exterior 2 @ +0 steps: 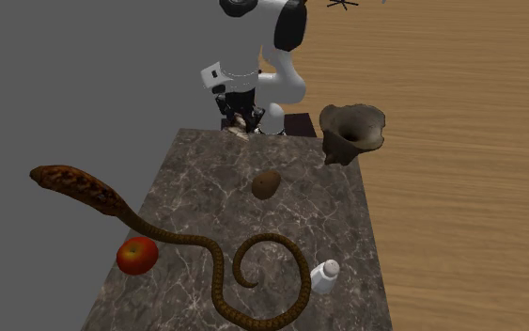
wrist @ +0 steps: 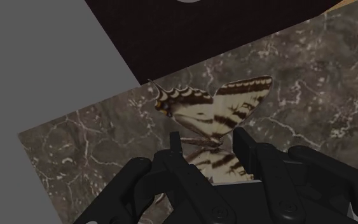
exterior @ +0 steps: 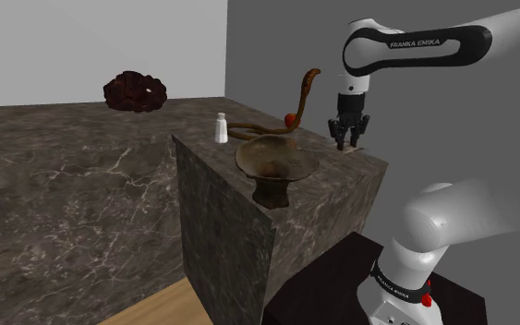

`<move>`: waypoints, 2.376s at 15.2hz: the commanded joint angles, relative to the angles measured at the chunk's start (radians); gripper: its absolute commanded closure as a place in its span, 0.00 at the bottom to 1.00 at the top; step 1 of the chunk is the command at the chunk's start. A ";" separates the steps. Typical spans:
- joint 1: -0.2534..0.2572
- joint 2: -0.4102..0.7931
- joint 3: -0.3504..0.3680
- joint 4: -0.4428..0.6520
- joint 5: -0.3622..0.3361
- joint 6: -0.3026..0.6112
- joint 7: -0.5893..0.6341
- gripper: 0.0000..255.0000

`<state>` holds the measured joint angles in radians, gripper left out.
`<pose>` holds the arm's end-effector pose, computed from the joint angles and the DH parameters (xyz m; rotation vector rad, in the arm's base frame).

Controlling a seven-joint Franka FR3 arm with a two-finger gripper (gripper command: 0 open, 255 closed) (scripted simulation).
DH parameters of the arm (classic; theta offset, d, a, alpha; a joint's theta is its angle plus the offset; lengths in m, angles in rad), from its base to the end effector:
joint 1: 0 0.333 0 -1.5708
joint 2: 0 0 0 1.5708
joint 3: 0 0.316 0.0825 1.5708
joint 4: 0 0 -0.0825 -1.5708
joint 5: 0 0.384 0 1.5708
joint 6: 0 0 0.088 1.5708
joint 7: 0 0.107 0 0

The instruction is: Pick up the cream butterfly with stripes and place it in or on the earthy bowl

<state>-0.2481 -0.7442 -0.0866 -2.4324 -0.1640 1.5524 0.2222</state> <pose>0.2867 -0.1239 0.5398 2.9322 -0.7828 -0.2153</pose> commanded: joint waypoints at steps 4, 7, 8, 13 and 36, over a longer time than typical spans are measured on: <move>0.001 0.011 0.005 0.073 0.004 -0.062 -0.007 1.00; 0.001 0.020 0.007 0.119 0.006 -0.099 -0.011 1.00; 0.001 0.023 0.008 0.135 0.006 -0.112 -0.013 1.00; 0.002 0.042 0.012 0.216 0.008 -0.173 -0.020 1.00; 0.051 0.130 0.230 0.468 0.174 -0.355 0.216 1.00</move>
<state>-0.2025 -0.6214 0.1199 -1.9692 -0.0081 1.1963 0.4080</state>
